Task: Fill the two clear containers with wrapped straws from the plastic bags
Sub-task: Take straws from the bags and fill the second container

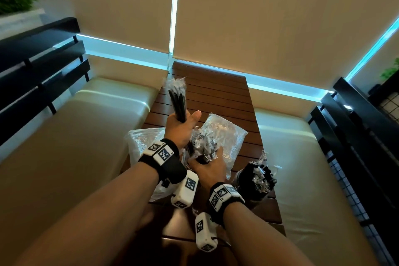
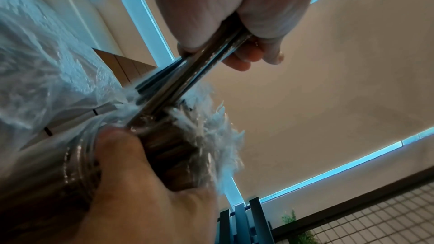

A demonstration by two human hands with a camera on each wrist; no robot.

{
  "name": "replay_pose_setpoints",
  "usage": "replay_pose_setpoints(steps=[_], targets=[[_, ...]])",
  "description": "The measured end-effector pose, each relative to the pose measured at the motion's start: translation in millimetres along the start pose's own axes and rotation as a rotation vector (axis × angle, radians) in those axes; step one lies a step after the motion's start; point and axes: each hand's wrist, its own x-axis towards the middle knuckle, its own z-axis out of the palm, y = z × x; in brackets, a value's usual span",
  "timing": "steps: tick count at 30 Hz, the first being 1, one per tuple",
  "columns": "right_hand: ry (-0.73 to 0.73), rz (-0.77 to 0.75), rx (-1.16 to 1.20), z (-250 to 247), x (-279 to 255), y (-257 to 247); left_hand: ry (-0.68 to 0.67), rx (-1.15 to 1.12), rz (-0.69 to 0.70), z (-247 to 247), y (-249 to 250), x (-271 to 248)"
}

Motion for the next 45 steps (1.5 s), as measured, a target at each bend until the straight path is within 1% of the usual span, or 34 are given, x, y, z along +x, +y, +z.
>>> replay_pose_setpoints(steps=[3, 8, 11, 15, 19, 24, 29, 33, 35, 37, 40, 42, 45], targets=[[0.034, -0.020, -0.035, -2, 5, 2, 0.013, -0.046, -0.037, 3, -7, 5], [0.060, -0.080, -0.033, 2, 5, 7, 0.015, -0.040, -0.081, 5, -16, 9], [0.036, -0.086, -0.029, -1, 7, 9, 0.016, -0.022, -0.100, 4, -20, 11], [-0.025, -0.091, -0.051, -8, 9, 7, -0.019, 0.064, -0.049, 6, -20, 10], [-0.022, -0.108, -0.061, -8, 8, 6, 0.067, 0.114, -0.046, 7, -20, 12], [-0.008, -0.107, -0.060, -3, 10, 8, 0.155, 0.137, -0.005, 5, -12, 16], [-0.040, -0.101, -0.026, -3, 13, 10, 0.134, 0.143, -0.054, 14, -23, 10], [-0.128, -0.090, -0.006, 1, 14, 12, 0.098, 0.113, -0.037, 21, -24, 8], [-0.149, -0.076, 0.026, 0, 14, 12, 0.082, 0.103, -0.037, 22, -27, 8], [-0.152, -0.082, 0.036, -2, 14, 11, 0.065, 0.087, -0.062, 23, -32, 5], [-0.096, -0.096, 0.037, -1, 15, 12, 0.014, 0.056, -0.110, 20, -46, -6], [-0.082, -0.089, 0.033, 2, 15, 15, -0.023, 0.085, -0.120, 18, -55, -12], [-0.113, -0.084, 0.005, 3, 15, 17, -0.045, 0.155, -0.145, 12, -66, -10]])
